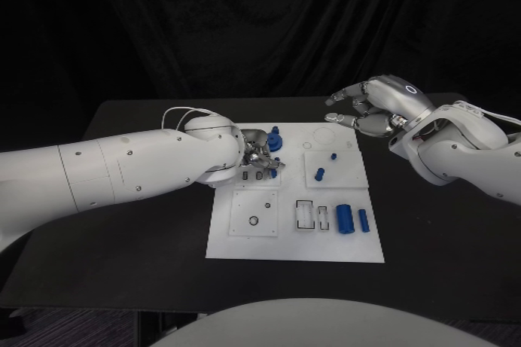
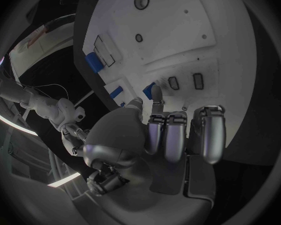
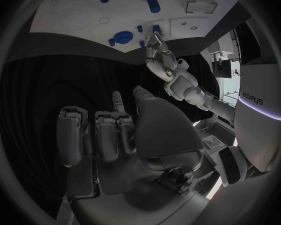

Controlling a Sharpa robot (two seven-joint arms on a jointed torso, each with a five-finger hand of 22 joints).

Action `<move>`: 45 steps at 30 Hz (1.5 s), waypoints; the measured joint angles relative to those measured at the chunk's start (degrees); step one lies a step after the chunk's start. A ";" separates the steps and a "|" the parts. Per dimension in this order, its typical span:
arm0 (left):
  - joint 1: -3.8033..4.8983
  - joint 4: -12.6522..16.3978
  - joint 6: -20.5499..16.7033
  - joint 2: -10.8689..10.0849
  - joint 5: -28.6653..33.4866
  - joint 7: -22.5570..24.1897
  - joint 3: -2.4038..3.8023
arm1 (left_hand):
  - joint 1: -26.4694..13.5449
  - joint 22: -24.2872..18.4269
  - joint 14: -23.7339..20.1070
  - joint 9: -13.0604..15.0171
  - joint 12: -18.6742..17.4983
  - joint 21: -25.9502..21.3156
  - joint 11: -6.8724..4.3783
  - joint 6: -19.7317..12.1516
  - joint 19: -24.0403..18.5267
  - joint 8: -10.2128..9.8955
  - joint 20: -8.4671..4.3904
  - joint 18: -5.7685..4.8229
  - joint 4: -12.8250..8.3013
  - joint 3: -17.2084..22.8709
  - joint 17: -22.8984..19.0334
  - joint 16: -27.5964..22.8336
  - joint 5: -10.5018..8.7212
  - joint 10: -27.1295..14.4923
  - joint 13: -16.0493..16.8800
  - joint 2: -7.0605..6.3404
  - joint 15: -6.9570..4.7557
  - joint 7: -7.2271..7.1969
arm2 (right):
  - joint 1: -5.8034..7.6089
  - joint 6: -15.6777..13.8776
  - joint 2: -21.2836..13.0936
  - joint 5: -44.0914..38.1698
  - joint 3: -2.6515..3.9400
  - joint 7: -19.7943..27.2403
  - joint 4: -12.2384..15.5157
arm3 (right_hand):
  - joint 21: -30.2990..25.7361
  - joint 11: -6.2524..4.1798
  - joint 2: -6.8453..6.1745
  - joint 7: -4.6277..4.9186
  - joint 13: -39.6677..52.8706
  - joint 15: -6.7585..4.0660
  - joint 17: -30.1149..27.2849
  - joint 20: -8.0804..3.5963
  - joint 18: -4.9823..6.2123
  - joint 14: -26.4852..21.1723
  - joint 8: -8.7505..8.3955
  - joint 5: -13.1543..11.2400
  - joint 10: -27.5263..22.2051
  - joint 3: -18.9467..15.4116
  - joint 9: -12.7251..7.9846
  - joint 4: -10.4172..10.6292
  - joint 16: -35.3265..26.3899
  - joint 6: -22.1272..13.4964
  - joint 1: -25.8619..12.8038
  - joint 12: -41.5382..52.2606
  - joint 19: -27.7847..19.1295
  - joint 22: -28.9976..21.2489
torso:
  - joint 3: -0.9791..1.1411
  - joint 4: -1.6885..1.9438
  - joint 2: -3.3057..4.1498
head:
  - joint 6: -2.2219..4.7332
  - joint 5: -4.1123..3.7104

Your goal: Assemble the parts on the task board

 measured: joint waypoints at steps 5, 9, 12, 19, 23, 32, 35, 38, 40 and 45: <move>-0.05 -0.13 0.10 0.11 0.01 0.00 0.00 | 0.00 0.00 0.00 0.00 0.00 0.00 0.00 0.00 0.00 0.00 0.00 0.00 0.00 0.00 0.00 0.00 0.00 0.00 0.00 0.00 0.00 0.00 | 0.00 0.08 0.00 0.00 0.00 -0.01 0.00 | 0.00 0.00 0.18 0.21 0.00 0.00 0.00 0.00 0.00 0.00 0.00 0.00 0.00 0.00 -0.05 0.00 0.00 0.21 -0.19 0.00 0.00 0.00 | 0.01 -0.02 0.00 | 0.00 0.02; -0.08 -0.27 0.15 0.20 0.01 0.00 0.00 | 0.00 0.00 0.00 0.06 0.00 0.00 0.00 0.00 0.00 0.00 0.00 0.00 0.00 0.00 0.00 0.00 0.00 0.00 0.00 0.00 0.00 0.00 | 0.00 0.12 0.01 0.00 0.00 -0.02 0.00 | 0.00 0.00 0.24 0.21 0.00 0.00 0.00 0.00 0.00 0.00 0.00 0.00 0.00 0.00 -0.05 0.00 0.00 0.21 -0.24 0.00 0.00 0.00 | 0.01 -0.03 0.00 | 0.00 0.02; -0.10 -0.38 0.25 0.25 0.01 0.00 0.00 | 0.00 0.00 0.00 0.06 0.00 -0.12 0.00 0.00 -0.02 -0.21 -0.02 0.00 0.00 0.00 0.00 0.00 0.00 0.00 0.00 0.00 0.00 0.00 | 0.00 0.17 0.03 0.00 0.00 -0.03 0.00 | 0.00 0.00 0.24 0.21 0.00 0.00 0.00 0.00 0.00 0.00 0.00 0.00 0.00 0.00 -0.05 0.00 0.00 0.21 -0.25 0.00 0.00 0.00 | 0.03 -0.03 -0.01 | 0.00 0.02; -0.12 -0.65 0.47 0.45 0.02 0.01 0.00 | 0.00 0.00 -0.21 0.13 0.00 -0.24 0.01 0.00 -0.21 -0.87 -0.20 0.00 -0.24 0.24 0.00 0.00 0.00 0.00 0.00 0.00 -0.21 0.00 | 0.00 0.30 0.19 0.00 0.00 -0.04 -0.03 | 0.00 0.00 0.24 0.21 0.00 0.13 0.00 0.00 0.00 -0.13 0.00 0.23 0.00 0.00 -0.05 0.00 0.00 0.21 -0.25 0.00 0.00 0.00 | 0.03 -0.02 -0.03 | 0.00 0.01; -0.13 -0.94 0.55 0.64 0.02 0.02 0.00 | 0.47 0.00 -0.21 0.25 0.00 -0.45 0.01 0.00 -0.21 -1.19 -0.20 -0.01 -0.47 0.47 0.00 0.00 0.00 0.00 0.00 0.01 -0.21 0.00 | 0.00 0.39 0.22 0.00 0.00 -0.04 -0.04 | 0.00 0.00 0.24 0.21 0.00 0.21 0.00 0.00 0.01 -0.21 0.00 0.22 0.00 0.00 -0.05 0.00 0.00 0.21 -0.24 0.00 0.00 0.00 | 0.04 -0.02 -0.03 | 0.00 0.01; -0.16 -1.47 0.92 1.01 0.03 0.06 0.00 | 1.29 0.00 -0.21 0.48 0.00 -0.69 0.01 0.00 -0.41 -2.06 -0.40 0.00 -0.98 1.29 -0.01 0.00 0.46 0.00 0.00 -0.38 -0.20 0.00 | 0.00 0.59 0.24 0.00 0.00 -0.05 -0.08 | 0.00 0.00 0.24 0.21 0.00 0.21 0.00 0.00 0.00 -0.21 0.00 0.22 0.00 0.00 -0.10 0.00 0.00 0.21 -0.24 0.00 0.00 -0.01 | 0.05 -0.01 -0.07 | 0.00 -0.09; -0.20 -1.75 1.04 1.17 0.03 0.07 0.01 | 1.44 0.00 -0.21 0.53 0.00 -0.69 0.01 0.00 -0.41 -2.27 -0.40 0.00 -1.21 1.52 0.00 0.00 0.66 0.00 0.01 -0.34 -0.20 0.00 | 0.00 0.63 0.29 0.00 0.00 -0.06 -0.14 | 0.00 0.00 0.24 0.21 0.00 0.21 0.00 0.00 0.00 -0.21 0.00 0.22 0.00 0.00 -0.11 0.00 0.00 0.21 -0.24 0.00 0.00 -0.01 | 0.06 -0.01 -0.08 | 0.00 -0.10; -0.27 -1.91 1.18 1.30 0.03 0.09 0.01 | 1.62 0.00 -0.21 0.59 0.00 -0.69 0.01 0.00 -0.41 -2.27 -0.40 0.00 -1.35 1.66 -0.01 0.00 0.66 0.00 0.01 -0.51 -0.20 0.00 | 0.00 0.66 0.34 0.00 0.00 -0.06 -0.16 | 0.00 0.00 0.24 0.21 0.00 0.21 0.00 0.00 0.00 -0.21 0.00 0.22 0.00 0.00 -0.11 0.00 0.00 0.21 -0.24 0.00 0.00 -0.01 | 0.06 -0.01 -0.08 | 0.00 -0.05; -0.38 -2.02 1.30 1.36 0.03 0.10 0.01 | 1.62 0.00 -0.21 0.59 0.00 -0.69 0.01 0.00 -0.41 -2.49 -0.40 0.00 -1.35 1.66 0.00 0.00 0.66 0.00 0.01 -0.51 -0.20 0.00 | -0.01 0.69 0.35 0.00 0.00 -0.06 -0.17 | 0.00 0.00 0.27 0.21 0.00 0.21 0.00 0.00 0.01 -0.21 0.00 0.22 0.00 0.00 -0.15 0.00 0.00 0.21 -0.21 0.00 0.00 -0.01 | 0.06 -0.01 -0.08 | 0.00 -0.03; -0.42 -2.17 1.46 1.48 0.03 0.14 0.00 | 1.62 0.00 -0.21 0.59 0.00 -0.69 0.01 0.00 -0.41 -2.49 -0.40 0.00 -1.35 1.66 -0.01 0.00 0.66 0.00 0.01 -0.51 -0.20 0.00 | -0.02 0.75 0.37 0.00 0.00 -0.06 -0.23 | 0.00 0.00 0.48 0.21 0.00 0.21 0.00 0.00 0.01 -0.21 0.00 0.22 0.00 0.00 -0.15 0.00 0.00 0.21 0.00 0.00 0.00 -0.01 | 0.05 -0.01 -0.04 | 0.00 -0.02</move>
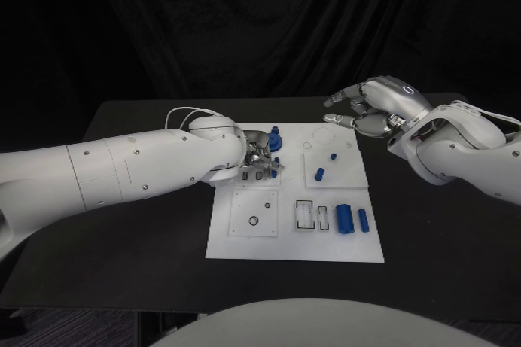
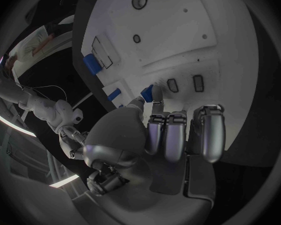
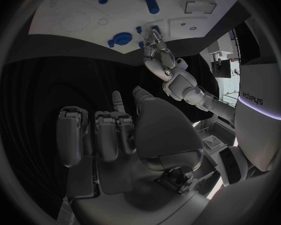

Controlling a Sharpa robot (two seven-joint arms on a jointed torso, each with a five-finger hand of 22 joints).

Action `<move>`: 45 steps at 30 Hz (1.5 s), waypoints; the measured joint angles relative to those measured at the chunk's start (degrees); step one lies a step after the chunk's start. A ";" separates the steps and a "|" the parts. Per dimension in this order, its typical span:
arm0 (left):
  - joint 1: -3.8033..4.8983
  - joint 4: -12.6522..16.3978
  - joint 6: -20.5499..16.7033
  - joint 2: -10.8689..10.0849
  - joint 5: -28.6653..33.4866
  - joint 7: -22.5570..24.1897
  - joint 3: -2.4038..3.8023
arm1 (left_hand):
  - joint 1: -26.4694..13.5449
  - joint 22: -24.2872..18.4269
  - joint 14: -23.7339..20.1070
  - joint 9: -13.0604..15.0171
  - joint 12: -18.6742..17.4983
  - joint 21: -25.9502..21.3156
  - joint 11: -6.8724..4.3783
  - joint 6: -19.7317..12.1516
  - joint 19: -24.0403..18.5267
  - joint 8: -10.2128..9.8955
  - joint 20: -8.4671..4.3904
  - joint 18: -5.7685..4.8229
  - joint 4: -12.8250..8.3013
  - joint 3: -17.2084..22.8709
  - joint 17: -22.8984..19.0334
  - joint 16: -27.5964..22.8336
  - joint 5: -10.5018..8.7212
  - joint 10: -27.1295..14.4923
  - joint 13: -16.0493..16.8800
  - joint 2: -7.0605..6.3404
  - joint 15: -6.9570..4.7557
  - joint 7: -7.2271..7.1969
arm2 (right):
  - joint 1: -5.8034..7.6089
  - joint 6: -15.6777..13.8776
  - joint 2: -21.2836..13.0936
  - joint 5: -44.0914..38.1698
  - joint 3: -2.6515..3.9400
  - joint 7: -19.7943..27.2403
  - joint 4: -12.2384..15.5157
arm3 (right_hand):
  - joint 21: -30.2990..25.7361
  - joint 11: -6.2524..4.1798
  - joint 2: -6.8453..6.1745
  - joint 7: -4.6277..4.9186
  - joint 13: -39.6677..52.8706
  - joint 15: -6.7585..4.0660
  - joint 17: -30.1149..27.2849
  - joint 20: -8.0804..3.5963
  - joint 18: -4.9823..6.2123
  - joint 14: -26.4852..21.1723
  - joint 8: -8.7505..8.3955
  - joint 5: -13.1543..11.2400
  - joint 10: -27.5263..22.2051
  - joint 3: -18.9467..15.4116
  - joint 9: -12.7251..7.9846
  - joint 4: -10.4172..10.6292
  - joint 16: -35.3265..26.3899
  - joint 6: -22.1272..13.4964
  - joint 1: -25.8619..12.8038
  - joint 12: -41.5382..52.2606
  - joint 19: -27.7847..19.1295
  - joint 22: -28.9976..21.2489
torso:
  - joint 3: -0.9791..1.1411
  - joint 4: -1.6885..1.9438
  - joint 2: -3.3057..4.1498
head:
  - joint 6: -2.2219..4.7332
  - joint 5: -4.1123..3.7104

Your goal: Assemble the parts on the task board

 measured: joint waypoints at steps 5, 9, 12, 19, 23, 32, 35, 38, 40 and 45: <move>-0.04 -0.03 0.18 0.07 0.00 0.06 0.00 | 0.00 0.00 0.00 0.00 0.00 0.00 0.00 0.00 0.00 0.00 0.00 0.00 -0.16 0.16 0.00 0.00 0.00 0.00 0.00 0.00 0.00 0.00 | -0.03 0.06 0.02 0.00 0.00 -0.01 -0.03 | -0.23 0.00 0.00 -0.21 0.00 0.00 0.00 0.00 0.00 0.00 0.00 0.22 0.00 0.00 0.00 0.00 0.00 0.21 0.00 0.00 0.00 0.00 | -0.01 -0.01 0.04 | 0.00 0.04; -0.05 -0.03 0.31 0.07 0.00 0.13 0.00 | 0.28 0.00 0.00 0.09 0.00 0.00 0.00 0.00 0.00 -0.23 0.00 0.00 -0.32 0.32 0.00 0.00 0.00 0.00 0.00 -0.05 0.00 0.00 | -0.05 0.11 0.05 0.00 0.00 -0.01 -0.08 | -0.23 0.00 0.00 -0.21 0.00 0.00 0.00 0.00 0.00 0.00 0.00 0.22 0.00 0.00 0.00 0.00 0.00 0.20 0.00 0.00 0.00 0.00 | -0.03 -0.02 0.07 | 0.00 0.10; -0.07 -0.03 0.39 0.06 0.00 0.17 0.02 | 0.54 0.00 0.00 0.17 0.00 0.00 0.00 0.00 0.00 -0.38 0.00 0.00 -0.49 0.49 0.00 0.00 0.23 0.00 0.00 -0.05 0.00 0.00 | -0.08 0.16 0.07 0.00 0.00 -0.02 -0.16 | -0.23 0.00 0.00 -0.21 0.00 0.00 0.00 0.00 0.00 0.00 0.00 0.22 0.00 0.00 -0.05 0.00 0.00 0.21 0.00 0.00 0.00 0.00 | -0.03 -0.03 0.07 | 0.00 0.14; -0.08 -0.03 0.51 0.05 0.01 0.33 0.04 | 0.94 0.00 0.00 0.64 0.00 -0.21 0.00 0.00 0.00 -1.31 0.00 0.00 -1.13 2.09 0.00 0.00 2.34 0.00 0.00 -0.39 0.00 0.01 | -0.12 0.26 0.10 0.00 0.00 -0.04 -0.29 | -0.69 0.00 0.00 -0.21 0.00 0.00 0.00 0.00 0.00 0.00 0.00 0.22 0.00 0.00 -0.11 0.00 0.00 0.20 0.00 0.00 0.00 0.00 | -0.03 -0.04 0.07 | 0.00 0.12; -0.08 -0.03 0.64 0.05 0.01 0.43 0.05 | 1.27 0.00 0.00 0.92 0.00 -0.21 0.00 -0.01 0.00 -1.94 0.00 0.01 -1.57 3.18 0.00 0.00 3.56 0.00 0.00 -0.71 0.00 0.02 | -0.14 0.33 0.13 0.00 0.00 -0.04 -0.31 | -0.69 0.00 0.00 -0.20 0.00 0.00 0.00 0.00 0.00 0.00 0.00 0.22 0.00 0.00 -0.11 0.00 0.00 0.20 0.00 0.00 0.00 0.00 | -0.03 -0.03 0.03 | 0.00 0.09; -0.08 0.02 0.73 -0.18 0.02 0.80 0.09 | 1.95 0.00 0.00 1.68 0.00 -0.43 0.00 0.32 0.00 -3.13 0.00 0.01 -2.37 6.52 0.00 0.00 5.82 0.00 -0.01 -1.41 0.00 0.28 | -0.17 0.53 0.16 0.00 0.00 -0.10 -0.37 | -0.95 0.00 0.16 -0.20 0.00 0.00 0.00 0.00 0.00 0.00 -0.23 0.45 0.00 0.17 -0.18 -0.17 0.00 0.20 0.17 0.00 0.00 0.00 | -0.03 0.01 0.00 | 0.00 0.12; -0.08 0.14 0.72 -0.50 0.03 0.91 0.09 | 1.93 0.00 0.00 1.91 -0.01 -0.43 0.00 0.53 0.00 -3.54 0.01 0.00 -2.77 7.67 0.00 0.00 6.89 0.00 -0.01 -2.00 0.00 0.11 | -0.18 0.63 0.14 0.00 0.00 -0.13 -0.38 | -0.95 0.00 0.23 -0.19 0.00 0.00 0.00 0.00 0.00 0.00 -0.23 0.45 0.00 0.17 -0.17 -0.17 0.00 0.22 0.23 0.00 0.00 0.00 | -0.03 0.01 0.00 | 0.00 0.12; -0.08 0.32 0.67 -0.88 0.03 1.06 0.09 | 1.86 0.00 0.00 2.52 -0.01 -0.43 0.01 0.56 0.00 -3.90 0.01 0.00 -3.14 9.68 0.00 0.00 7.69 0.00 -0.01 -2.69 0.00 0.14 | -0.22 0.74 0.08 0.00 0.00 -0.18 -0.40 | -0.95 0.00 0.22 -0.01 0.00 0.00 0.00 0.00 0.00 0.00 -0.23 0.45 0.00 0.33 -0.17 -0.33 0.00 0.40 0.23 0.00 0.00 0.00 | -0.03 0.01 0.00 | 0.00 0.12; -0.09 0.44 0.63 -1.11 0.04 1.14 0.09 | 1.78 0.00 0.00 2.73 -0.01 -0.43 0.00 0.66 0.00 -4.13 0.01 0.00 -3.07 10.22 0.00 0.00 7.77 0.00 -0.01 -3.14 0.00 0.24 | -0.25 0.80 0.05 0.00 0.00 -0.22 -0.41 | -0.95 0.00 0.22 -0.01 0.00 0.00 0.00 0.00 0.00 0.00 -0.23 0.45 0.00 0.33 -0.17 -0.33 0.00 0.40 0.23 0.00 0.00 0.00 | -0.03 0.01 0.00 | 0.00 0.09; -0.17 0.93 0.41 -1.95 0.04 1.34 0.05 | 1.46 0.00 0.00 3.09 -0.01 -0.65 0.00 0.74 0.01 -4.45 0.01 0.00 -3.41 11.63 0.00 0.00 7.77 0.00 -0.01 -3.64 0.01 0.33 | -0.32 0.99 -0.10 0.00 0.00 -0.31 -0.42 | -0.95 0.00 0.22 -0.01 0.00 0.00 0.00 0.00 0.00 0.00 -0.23 0.45 0.00 0.33 -0.17 -0.33 0.00 0.40 0.22 0.00 0.00 0.04 | -0.03 0.01 -0.02 | 0.00 0.18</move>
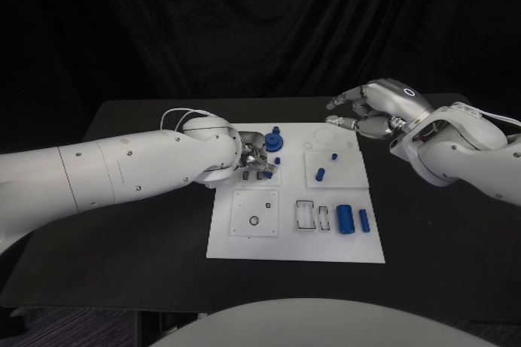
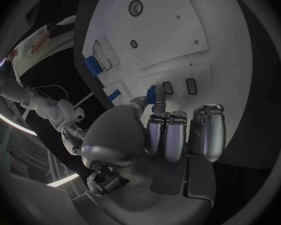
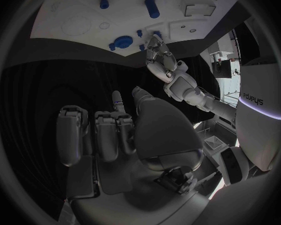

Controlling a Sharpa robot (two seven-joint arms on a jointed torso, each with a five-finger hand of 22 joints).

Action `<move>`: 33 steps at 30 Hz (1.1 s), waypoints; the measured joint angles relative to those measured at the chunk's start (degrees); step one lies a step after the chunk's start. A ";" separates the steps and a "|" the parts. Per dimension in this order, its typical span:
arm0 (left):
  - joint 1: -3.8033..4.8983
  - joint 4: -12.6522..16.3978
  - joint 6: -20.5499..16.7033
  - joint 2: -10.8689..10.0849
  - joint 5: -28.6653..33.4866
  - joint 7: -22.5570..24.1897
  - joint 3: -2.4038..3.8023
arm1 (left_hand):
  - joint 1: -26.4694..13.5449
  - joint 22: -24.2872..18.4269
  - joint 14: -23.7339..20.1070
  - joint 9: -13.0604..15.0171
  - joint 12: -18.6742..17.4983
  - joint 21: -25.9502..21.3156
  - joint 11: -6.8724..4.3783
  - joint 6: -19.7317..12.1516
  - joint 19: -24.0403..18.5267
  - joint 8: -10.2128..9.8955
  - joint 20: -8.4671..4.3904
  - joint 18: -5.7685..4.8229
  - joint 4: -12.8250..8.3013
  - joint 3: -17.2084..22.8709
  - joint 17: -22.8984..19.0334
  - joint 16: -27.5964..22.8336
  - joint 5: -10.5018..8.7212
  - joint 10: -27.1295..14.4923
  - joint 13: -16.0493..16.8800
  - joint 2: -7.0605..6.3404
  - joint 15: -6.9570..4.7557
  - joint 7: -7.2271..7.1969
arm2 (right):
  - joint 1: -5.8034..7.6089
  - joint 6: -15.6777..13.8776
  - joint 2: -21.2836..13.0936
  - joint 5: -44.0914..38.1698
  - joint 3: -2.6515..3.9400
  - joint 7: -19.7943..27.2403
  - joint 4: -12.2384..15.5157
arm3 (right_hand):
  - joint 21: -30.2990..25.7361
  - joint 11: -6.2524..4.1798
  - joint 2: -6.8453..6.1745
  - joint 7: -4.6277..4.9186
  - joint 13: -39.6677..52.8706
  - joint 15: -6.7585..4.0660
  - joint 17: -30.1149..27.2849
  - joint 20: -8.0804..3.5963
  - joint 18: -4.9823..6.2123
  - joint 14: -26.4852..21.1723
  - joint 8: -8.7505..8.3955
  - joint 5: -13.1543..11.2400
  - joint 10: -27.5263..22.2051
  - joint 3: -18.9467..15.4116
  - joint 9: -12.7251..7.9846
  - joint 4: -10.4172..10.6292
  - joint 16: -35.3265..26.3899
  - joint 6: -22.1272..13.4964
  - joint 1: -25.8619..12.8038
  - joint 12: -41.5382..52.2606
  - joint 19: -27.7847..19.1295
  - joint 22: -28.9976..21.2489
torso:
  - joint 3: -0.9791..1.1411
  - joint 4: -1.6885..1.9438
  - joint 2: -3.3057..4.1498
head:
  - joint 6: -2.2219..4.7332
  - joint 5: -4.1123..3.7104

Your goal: Assemble the parts on the task board

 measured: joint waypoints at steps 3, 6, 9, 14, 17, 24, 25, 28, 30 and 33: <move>0.00 0.27 -0.16 -0.47 0.00 0.10 -0.01 | -0.28 0.00 0.00 0.15 0.00 0.00 0.00 0.11 0.00 -0.07 0.00 0.00 0.08 0.70 0.00 0.00 0.00 0.00 0.00 -0.28 0.00 0.08 | -0.02 0.12 -0.06 0.00 0.00 -0.06 0.00 | -0.19 0.00 0.00 0.00 0.00 0.00 0.00 0.00 0.00 0.00 0.00 0.00 0.00 0.00 -0.06 0.00 0.00 0.00 0.00 0.00 0.00 0.00 | -0.01 0.00 -0.01 | 0.00 0.10; -0.03 0.52 -0.42 -1.04 0.00 0.14 -0.03 | -0.69 0.00 0.00 0.48 0.00 0.00 0.00 0.33 0.00 -0.43 0.00 0.00 0.00 1.73 0.00 0.00 -0.56 0.00 0.00 -0.69 0.00 -0.13 | -0.04 0.24 -0.09 0.00 0.00 -0.12 -0.01 | -0.34 0.00 0.00 0.00 0.00 0.00 0.00 0.21 0.00 0.00 0.00 0.00 0.00 0.00 -0.09 0.00 0.00 0.00 0.00 0.00 -0.21 0.00 | -0.01 0.00 -0.02 | 0.00 0.19; -0.04 0.82 -0.61 -1.60 0.00 0.15 -0.04 | -0.69 0.00 0.00 0.67 0.00 0.00 0.00 0.34 0.00 -0.43 0.00 0.00 -0.01 1.74 0.00 0.00 -0.79 0.00 0.00 -0.69 0.00 -0.12 | -0.04 0.38 -0.11 0.00 0.00 -0.17 -0.02 | -0.34 0.00 0.00 0.00 0.00 0.00 0.00 0.21 0.00 0.00 0.00 0.00 0.00 0.00 -0.09 0.00 0.00 0.00 0.00 0.00 -0.21 0.00 | -0.02 0.03 -0.02 | 0.00 0.34; -0.05 1.25 -0.96 -2.47 0.00 0.17 -0.04 | -0.75 0.00 0.00 0.69 0.00 0.00 0.00 0.44 0.00 -0.43 0.00 0.00 -0.06 1.97 0.00 0.00 -0.79 0.00 0.00 -0.75 0.00 -0.02 | -0.05 0.66 -0.11 0.00 0.00 -0.26 -0.04 | -0.34 0.00 0.00 0.00 0.00 0.00 0.00 0.21 0.01 0.00 0.00 0.00 0.00 0.00 -0.09 0.00 0.00 0.00 0.00 0.00 -0.21 0.00 | -0.03 0.04 0.02 | 0.00 0.66; -0.05 1.46 -1.21 -2.86 0.00 0.18 -0.04 | -0.76 0.00 0.00 0.69 0.00 0.00 0.00 0.52 0.00 -0.43 0.00 0.00 0.09 2.12 0.00 0.00 -0.79 0.00 0.00 -0.75 0.00 0.06 | -0.05 0.80 -0.08 0.00 0.00 -0.31 -0.04 | -0.34 0.00 0.00 0.00 0.00 0.00 0.00 0.21 0.00 0.00 0.00 0.00 0.00 0.00 -0.09 0.00 0.00 0.00 0.00 0.00 -0.21 -0.01 | -0.04 0.05 0.04 | 0.00 0.75; -0.05 1.86 -1.90 -3.61 -0.01 0.22 -0.04 | -0.76 0.00 0.00 0.69 0.00 -0.23 0.00 0.52 0.00 -0.65 0.00 0.00 0.09 2.43 0.00 0.00 -0.89 0.00 0.00 -0.75 0.00 0.07 | -0.07 1.18 -0.07 0.00 0.00 -0.46 -0.05 | -0.34 0.00 -0.01 0.00 0.00 0.00 0.00 0.21 0.00 0.00 0.00 0.00 0.00 0.00 -0.09 0.00 0.00 0.00 0.00 0.00 -0.21 -0.01 | -0.04 0.10 0.06 | 0.00 0.94; -0.05 1.90 -1.97 -3.69 0.00 0.24 -0.04 | -0.76 0.00 0.00 0.69 0.00 -0.23 0.00 0.52 0.00 -0.65 0.00 0.00 0.09 2.43 0.00 0.00 -0.90 0.00 0.00 -0.75 0.00 0.07 | -0.07 1.22 -0.08 0.00 0.00 -0.48 -0.06 | -0.34 0.00 -0.01 0.00 0.00 0.00 0.00 0.21 0.00 0.00 0.00 0.00 0.00 0.00 -0.13 0.00 0.00 0.00 -0.01 0.00 -0.21 -0.01 | -0.04 0.12 0.06 | 0.00 0.94; -0.05 1.93 -2.25 -3.92 0.00 0.27 -0.04 | -0.76 0.00 0.00 0.69 0.00 -0.23 0.00 0.52 0.00 -0.66 0.00 0.00 0.20 2.55 0.00 0.00 -0.90 0.00 0.00 -0.75 0.00 0.08 | -0.07 1.36 -0.08 0.00 0.00 -0.54 -0.07 | -0.41 0.00 -0.01 0.00 0.00 0.00 0.00 0.21 0.00 0.00 0.00 0.00 0.00 0.00 -0.17 0.00 0.00 0.00 0.00 0.00 -0.21 -0.01 | -0.03 0.17 0.09 | -0.01 0.94; -0.05 1.93 -2.33 -3.99 0.00 0.31 -0.04 | -0.99 0.00 0.00 0.70 0.00 -0.23 0.00 0.52 0.00 -0.66 0.00 0.00 0.24 2.59 0.00 0.00 -0.90 0.00 0.00 -0.98 0.00 0.09 | -0.08 1.42 -0.07 0.00 0.00 -0.58 -0.07 | -0.59 0.00 -0.01 0.00 0.00 0.00 0.00 0.21 0.00 0.00 0.00 0.00 0.00 0.00 -0.17 0.00 0.00 0.00 -0.01 0.00 -0.21 -0.01 | -0.03 0.17 0.09 | -0.01 0.94; -0.08 1.91 -2.49 -4.01 0.00 0.38 -0.04 | -0.99 0.00 0.00 0.75 0.00 -0.23 0.00 0.52 0.00 -0.66 0.00 0.00 0.24 2.59 0.00 0.00 -0.90 0.00 0.00 -0.98 0.00 0.09 | -0.10 1.54 -0.07 0.00 0.00 -0.63 -0.07 | -0.62 0.00 -0.01 0.00 0.00 0.00 0.00 0.21 0.00 0.00 0.00 0.18 0.00 0.10 -0.20 -0.10 0.00 0.00 -0.01 0.00 -0.21 -0.02 | -0.02 0.16 0.12 | -0.01 1.02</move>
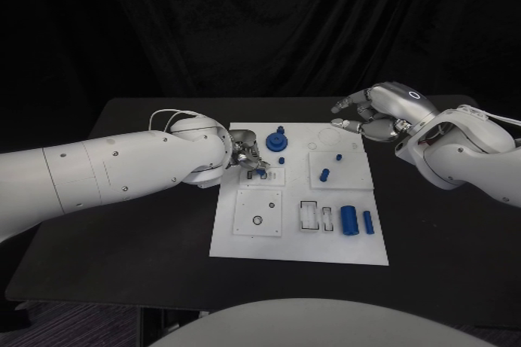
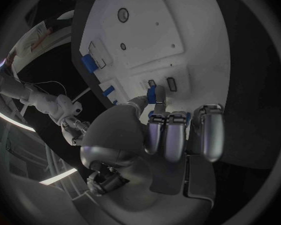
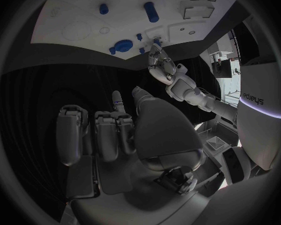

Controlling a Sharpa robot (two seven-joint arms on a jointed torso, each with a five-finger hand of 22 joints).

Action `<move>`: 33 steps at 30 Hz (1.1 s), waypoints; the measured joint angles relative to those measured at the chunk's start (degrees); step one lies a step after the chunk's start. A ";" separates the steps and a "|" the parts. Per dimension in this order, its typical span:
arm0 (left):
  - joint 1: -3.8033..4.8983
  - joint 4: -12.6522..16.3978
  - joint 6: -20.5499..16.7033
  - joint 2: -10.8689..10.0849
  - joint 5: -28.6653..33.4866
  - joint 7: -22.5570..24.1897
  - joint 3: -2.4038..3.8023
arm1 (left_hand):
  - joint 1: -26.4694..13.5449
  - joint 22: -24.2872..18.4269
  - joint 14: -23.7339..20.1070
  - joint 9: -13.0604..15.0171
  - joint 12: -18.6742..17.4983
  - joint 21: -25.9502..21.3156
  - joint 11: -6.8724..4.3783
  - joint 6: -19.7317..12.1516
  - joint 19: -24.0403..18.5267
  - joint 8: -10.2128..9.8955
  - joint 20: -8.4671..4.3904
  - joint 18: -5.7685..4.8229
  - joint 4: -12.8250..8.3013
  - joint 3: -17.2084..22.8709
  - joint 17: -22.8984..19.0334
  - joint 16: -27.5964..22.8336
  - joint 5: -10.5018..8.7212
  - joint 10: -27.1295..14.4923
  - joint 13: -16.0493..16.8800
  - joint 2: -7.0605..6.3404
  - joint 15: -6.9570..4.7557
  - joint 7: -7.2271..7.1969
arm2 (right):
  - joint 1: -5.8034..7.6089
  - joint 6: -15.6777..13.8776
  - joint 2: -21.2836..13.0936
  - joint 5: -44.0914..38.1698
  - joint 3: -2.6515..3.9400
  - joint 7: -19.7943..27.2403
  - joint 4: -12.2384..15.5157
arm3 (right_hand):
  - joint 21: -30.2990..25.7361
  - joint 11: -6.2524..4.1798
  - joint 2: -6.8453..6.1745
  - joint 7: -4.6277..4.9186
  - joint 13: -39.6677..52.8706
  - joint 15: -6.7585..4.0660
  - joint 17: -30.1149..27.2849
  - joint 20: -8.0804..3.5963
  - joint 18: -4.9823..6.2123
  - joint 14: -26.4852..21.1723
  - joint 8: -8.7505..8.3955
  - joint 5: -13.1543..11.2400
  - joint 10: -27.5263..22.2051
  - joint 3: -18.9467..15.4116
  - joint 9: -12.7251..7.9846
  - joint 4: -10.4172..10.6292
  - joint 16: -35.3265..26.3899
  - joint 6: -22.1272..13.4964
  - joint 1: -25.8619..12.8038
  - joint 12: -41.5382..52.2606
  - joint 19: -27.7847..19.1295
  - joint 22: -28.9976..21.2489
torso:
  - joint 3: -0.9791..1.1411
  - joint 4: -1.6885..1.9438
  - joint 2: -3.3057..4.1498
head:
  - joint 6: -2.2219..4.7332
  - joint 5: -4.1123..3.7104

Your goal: Assemble the parts on the task board

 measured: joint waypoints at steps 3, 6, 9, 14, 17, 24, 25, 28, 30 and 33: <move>-0.13 -0.04 -0.20 0.00 0.00 0.08 0.00 | 0.00 0.00 0.00 0.00 0.00 0.00 0.00 0.09 0.00 0.00 0.00 0.00 0.00 0.00 0.00 0.00 0.00 0.00 0.00 0.00 0.00 0.10 | -0.02 0.11 -0.03 0.00 0.00 -0.06 0.00 | 0.00 0.00 0.25 0.00 0.00 0.00 0.00 0.00 0.00 0.00 -0.22 0.21 0.00 0.07 -0.07 -0.07 0.00 0.00 0.26 0.00 0.00 0.00 | 0.01 -0.03 -0.01 | 0.00 0.01; -0.24 -0.03 -0.32 -0.12 0.00 0.21 0.00 | 0.00 0.00 0.00 0.00 0.00 0.00 0.00 0.19 0.00 0.00 0.00 0.00 0.00 0.00 0.00 0.00 0.00 0.00 0.00 0.00 0.00 0.19 | -0.03 0.20 -0.13 0.00 0.00 -0.15 0.00 | 0.00 0.00 0.31 0.00 0.00 0.00 0.00 0.00 0.00 0.00 -0.22 0.49 0.00 0.29 -0.17 -0.29 0.00 0.00 0.31 0.00 0.00 0.00 | 0.02 -0.07 -0.02 | 0.00 0.01; -0.43 -0.01 -0.53 -0.27 0.00 0.34 0.02 | 0.00 0.00 0.00 0.00 0.00 0.00 0.00 0.18 0.00 0.00 0.00 0.00 0.00 0.00 0.00 0.00 0.00 0.00 0.00 0.00 0.00 0.20 | -0.05 0.28 -0.24 0.00 0.00 -0.25 0.00 | 0.00 0.00 0.07 0.00 0.00 0.00 0.00 0.00 0.00 0.00 -0.22 0.75 0.00 0.29 -0.26 -0.29 0.00 0.00 0.55 0.00 0.00 -0.01 | 0.04 -0.13 -0.03 | 0.00 0.02; -0.55 0.10 -0.76 -0.40 0.00 0.48 0.06 | -0.03 0.00 0.00 0.08 0.00 0.00 0.00 0.18 -0.21 -0.22 0.21 0.00 -0.06 0.42 0.00 0.00 -0.08 0.00 0.00 -0.02 0.00 0.23 | -0.06 0.43 -0.26 0.00 0.00 -0.40 0.01 | -0.24 0.00 0.07 0.00 0.00 0.00 0.00 0.00 -0.01 0.00 -0.22 1.07 0.00 0.45 -0.33 -0.45 0.00 0.00 0.55 0.00 0.00 -0.01 | 0.03 -0.20 -0.03 | 0.01 0.20; -0.66 0.20 -0.86 -0.43 0.00 0.55 0.08 | -0.08 0.00 0.00 0.09 0.00 0.00 0.00 0.09 -0.21 -0.22 0.21 0.00 -0.14 0.49 0.00 0.00 -0.09 0.00 0.00 -0.07 0.00 0.32 | -0.08 0.51 -0.24 0.00 0.00 -0.47 0.01 | -0.24 0.00 0.07 0.10 0.00 0.00 0.00 0.00 -0.01 0.00 -0.50 1.64 0.00 0.61 -0.48 -0.61 0.00 0.09 0.55 0.00 0.00 -0.01 | 0.01 -0.24 -0.03 | 0.02 0.25; -0.90 0.44 -1.08 -0.54 0.00 0.76 0.11 | -0.38 0.00 0.00 0.25 0.00 -0.22 0.00 0.12 -0.21 -0.23 0.21 0.00 0.24 0.86 0.00 0.00 -0.44 0.00 0.00 -0.37 0.00 0.30 | -0.13 0.75 -0.21 0.00 0.00 -0.63 0.01 | -0.46 0.00 0.23 0.21 0.00 0.00 0.00 0.00 0.00 0.00 -0.50 2.21 0.00 0.77 -0.59 -0.77 0.00 0.20 0.84 0.00 0.00 -0.01 | 0.03 -0.23 -0.08 | 0.02 0.14; -0.92 0.50 -1.09 -0.57 0.00 0.78 0.11 | -0.38 0.00 0.00 0.29 0.00 -0.22 0.00 0.22 -0.21 -0.23 0.21 0.00 0.24 0.86 0.00 0.00 -0.44 0.00 0.00 -0.37 0.00 0.20 | -0.14 0.79 -0.21 0.00 0.00 -0.65 0.01 | -0.46 0.00 0.14 0.21 0.00 0.00 0.00 0.00 0.00 0.00 -0.50 2.21 0.00 0.77 -0.61 -0.77 0.00 0.20 0.94 0.00 0.00 -0.01 | 0.04 -0.20 -0.08 | 0.02 0.13; -1.07 0.70 -1.09 -0.68 0.00 0.80 0.05 | -0.38 0.00 0.00 0.42 0.00 -0.22 0.00 0.41 -0.21 -0.23 0.21 0.00 0.24 0.86 0.00 0.00 -0.45 0.00 0.00 -0.37 0.00 0.19 | -0.16 0.92 -0.22 0.00 0.00 -0.75 0.00 | -0.46 0.00 0.07 0.21 0.00 0.00 0.00 0.00 0.00 0.00 -0.50 2.21 0.00 0.77 -0.61 -0.77 -0.11 0.20 1.00 0.00 0.00 -0.01 | 0.07 -0.17 -0.09 | 0.02 0.13; -1.12 0.81 -1.09 -0.80 0.00 0.83 0.05 | -0.38 0.00 0.00 0.45 0.00 -0.22 0.00 0.41 -0.20 -0.24 0.21 0.00 0.24 0.86 0.00 0.00 -0.45 0.00 0.00 -0.37 0.00 0.19 | -0.18 1.00 -0.22 0.00 0.00 -0.81 -0.02 | -0.46 0.00 0.07 0.20 0.00 0.00 0.00 0.00 0.00 0.00 -0.50 2.21 0.00 0.77 -0.61 -0.77 -0.23 0.20 1.00 0.00 0.00 -0.01 | 0.07 -0.17 -0.09 | 0.02 0.20; -1.12 0.98 -1.09 -0.96 0.01 0.85 0.05 | -0.38 0.00 0.00 0.42 0.00 -0.21 0.00 0.41 -0.21 -0.23 0.21 0.00 0.24 0.86 0.00 0.00 -0.45 0.00 0.00 -0.37 0.00 0.19 | -0.20 1.14 -0.22 0.00 0.00 -0.89 -0.03 | -0.80 0.00 0.07 0.21 0.00 0.00 0.00 0.00 0.00 0.00 -0.50 2.49 0.00 0.77 -0.66 -0.77 -0.23 0.20 1.00 0.00 0.00 -0.01 | 0.07 -0.17 -0.09 | 0.02 0.23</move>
